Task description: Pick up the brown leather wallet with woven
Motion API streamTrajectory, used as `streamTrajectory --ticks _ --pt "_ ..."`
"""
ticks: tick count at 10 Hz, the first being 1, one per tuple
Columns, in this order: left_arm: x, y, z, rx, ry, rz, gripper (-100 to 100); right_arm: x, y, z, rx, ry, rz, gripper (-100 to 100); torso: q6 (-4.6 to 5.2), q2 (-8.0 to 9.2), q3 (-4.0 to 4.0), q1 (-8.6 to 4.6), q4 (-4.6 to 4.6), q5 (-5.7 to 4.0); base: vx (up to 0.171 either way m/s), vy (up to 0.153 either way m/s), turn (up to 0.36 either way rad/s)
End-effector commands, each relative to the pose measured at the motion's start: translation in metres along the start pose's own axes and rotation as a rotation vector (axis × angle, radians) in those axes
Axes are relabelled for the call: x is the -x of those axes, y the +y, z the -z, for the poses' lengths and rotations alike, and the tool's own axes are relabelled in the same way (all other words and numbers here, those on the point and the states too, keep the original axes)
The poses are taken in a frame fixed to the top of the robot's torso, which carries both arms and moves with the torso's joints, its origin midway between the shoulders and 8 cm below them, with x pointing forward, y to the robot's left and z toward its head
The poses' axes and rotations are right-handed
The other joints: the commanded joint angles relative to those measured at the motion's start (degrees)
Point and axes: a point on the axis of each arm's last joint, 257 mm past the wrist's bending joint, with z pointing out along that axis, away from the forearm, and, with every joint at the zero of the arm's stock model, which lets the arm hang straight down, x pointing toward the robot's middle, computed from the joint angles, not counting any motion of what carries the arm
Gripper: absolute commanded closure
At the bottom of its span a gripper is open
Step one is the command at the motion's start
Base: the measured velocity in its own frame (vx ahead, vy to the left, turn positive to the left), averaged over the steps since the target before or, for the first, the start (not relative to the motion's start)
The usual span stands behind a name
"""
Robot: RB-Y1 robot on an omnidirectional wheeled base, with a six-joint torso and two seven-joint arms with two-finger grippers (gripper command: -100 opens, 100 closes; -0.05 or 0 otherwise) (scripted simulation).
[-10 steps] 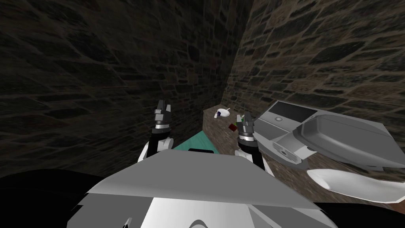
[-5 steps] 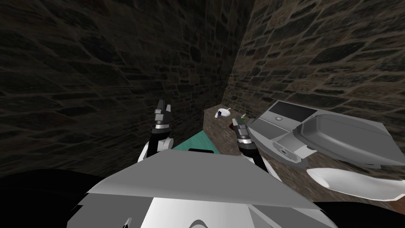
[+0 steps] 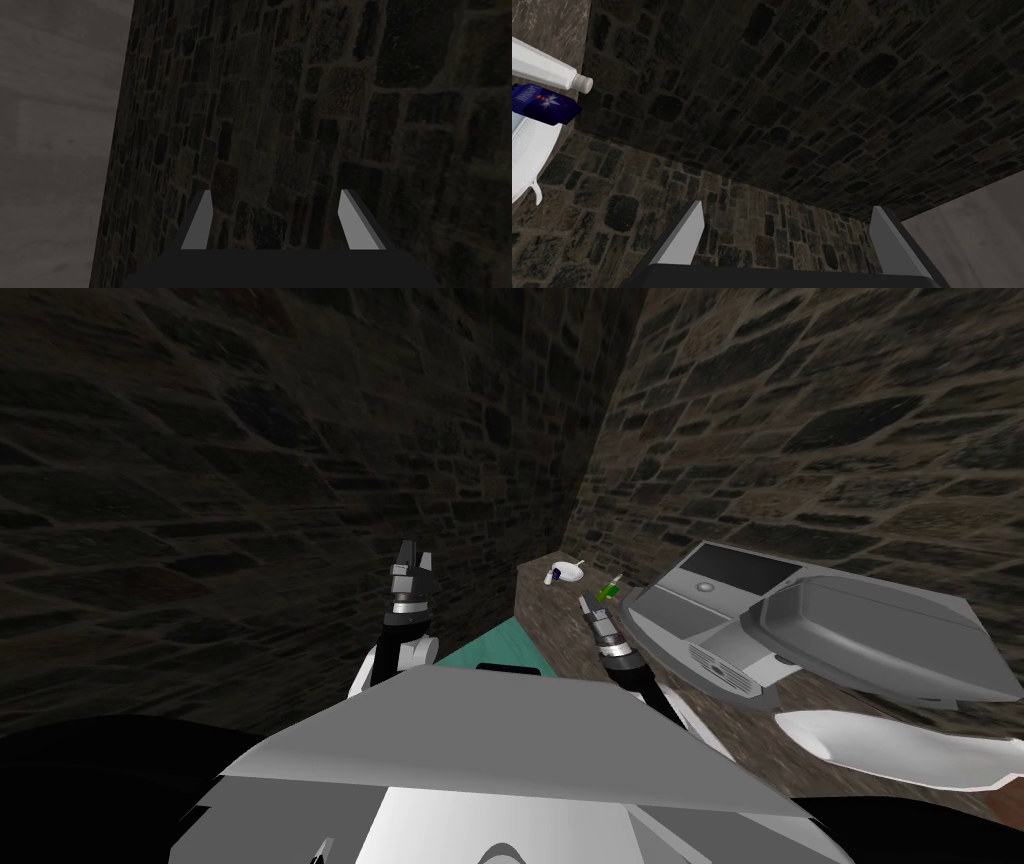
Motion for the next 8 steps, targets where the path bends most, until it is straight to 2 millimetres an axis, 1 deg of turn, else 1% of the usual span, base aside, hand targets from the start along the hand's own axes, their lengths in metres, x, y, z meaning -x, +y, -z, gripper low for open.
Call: streamTrajectory --ticks 1,2,3,4,6,7,8 --pt "0.0 0.0 0.0 0.0 0.0 0.0 0 -0.004 0.0 0.003 -0.005 0.027 0.011 -100 0.0 0.0 0.0 0.0 0.0 0.0 -0.006 0.003 -0.004" --pt "0.0 0.0 0.0 0.0 0.0 0.0 0 -0.016 -0.012 0.012 -0.045 0.077 0.021 -100 0.0 -0.04 -0.02 -0.01 -0.01 0.0 -0.01 0.003 0.022" --pt "0.0 0.0 0.0 0.0 0.0 0.0 0 -0.018 -0.013 0.013 -0.044 0.105 0.035 -100 0.0 -0.03 -0.02 -0.01 -0.01 0.0 -0.013 0.003 0.013" --pt "0.0 0.0 0.0 0.0 0.0 0.0 0 -0.029 -0.024 0.022 -0.084 0.149 0.041 -100 0.0 -0.03 -0.02 -0.01 -0.01 0.0 -0.016 0.006 0.027" --pt "0.0 0.0 0.0 0.0 0.0 0.0 0 -0.032 -0.025 0.024 -0.084 0.184 0.059 -100 0.0 -0.03 -0.02 -0.01 -0.01 0.0 -0.01 0.002 0.005" --pt "0.0 0.0 0.0 0.0 0.0 0.0 0 -0.043 -0.037 0.035 -0.124 0.233 0.067 -100 0.0 -0.06 -0.03 -0.02 -0.01 -0.01 -0.007 0.001 0.026" --pt "0.0 0.0 0.0 0.0 0.0 0.0 0 -0.045 -0.037 0.037 -0.123 0.258 0.08 -100 0.0 -0.05 -0.03 -0.02 -0.01 -0.01 -0.008 0.001 0.012"
